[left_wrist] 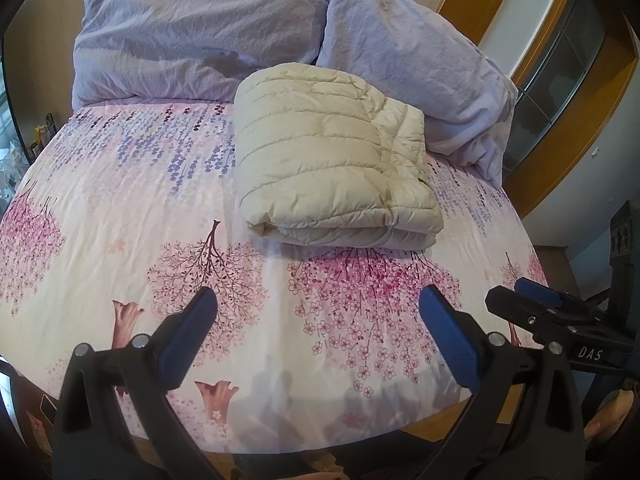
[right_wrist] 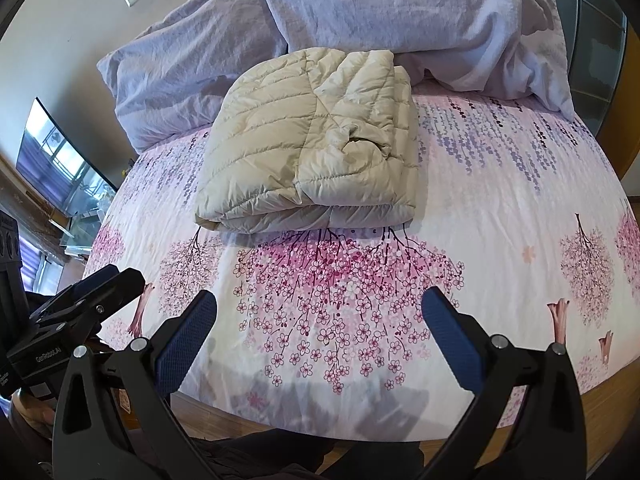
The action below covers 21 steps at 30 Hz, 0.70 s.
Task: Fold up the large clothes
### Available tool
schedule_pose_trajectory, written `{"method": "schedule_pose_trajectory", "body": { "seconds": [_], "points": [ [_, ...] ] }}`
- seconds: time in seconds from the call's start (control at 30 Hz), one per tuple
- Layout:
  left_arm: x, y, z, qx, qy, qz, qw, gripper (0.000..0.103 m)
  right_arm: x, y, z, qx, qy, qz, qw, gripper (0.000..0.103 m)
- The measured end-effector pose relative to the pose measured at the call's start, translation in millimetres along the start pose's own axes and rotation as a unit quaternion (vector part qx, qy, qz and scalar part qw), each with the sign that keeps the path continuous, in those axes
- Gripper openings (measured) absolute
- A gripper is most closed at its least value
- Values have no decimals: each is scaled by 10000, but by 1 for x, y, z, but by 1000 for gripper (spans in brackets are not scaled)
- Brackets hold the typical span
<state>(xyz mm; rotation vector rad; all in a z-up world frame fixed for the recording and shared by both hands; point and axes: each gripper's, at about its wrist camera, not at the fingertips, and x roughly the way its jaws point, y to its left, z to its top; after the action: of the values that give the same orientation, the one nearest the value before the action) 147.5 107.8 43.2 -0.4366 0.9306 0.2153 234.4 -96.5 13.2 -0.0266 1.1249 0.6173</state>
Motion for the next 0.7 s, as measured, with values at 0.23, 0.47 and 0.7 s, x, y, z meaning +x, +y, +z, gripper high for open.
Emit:
{"method": "schedule_pose_trajectory", "body": {
  "seconds": [0.23,0.47,0.7],
  "points": [
    [1,1,1,-3,9,5,10000,101,1,0,0,14,9,0,10000,102],
    [4,4,2,-9,34,28,10000,101,5,0,2,19,36,20,10000,102],
    [7,6,3,-19,45,49,10000,101,5,0,3,28,41,21,10000,102]
  ]
}}
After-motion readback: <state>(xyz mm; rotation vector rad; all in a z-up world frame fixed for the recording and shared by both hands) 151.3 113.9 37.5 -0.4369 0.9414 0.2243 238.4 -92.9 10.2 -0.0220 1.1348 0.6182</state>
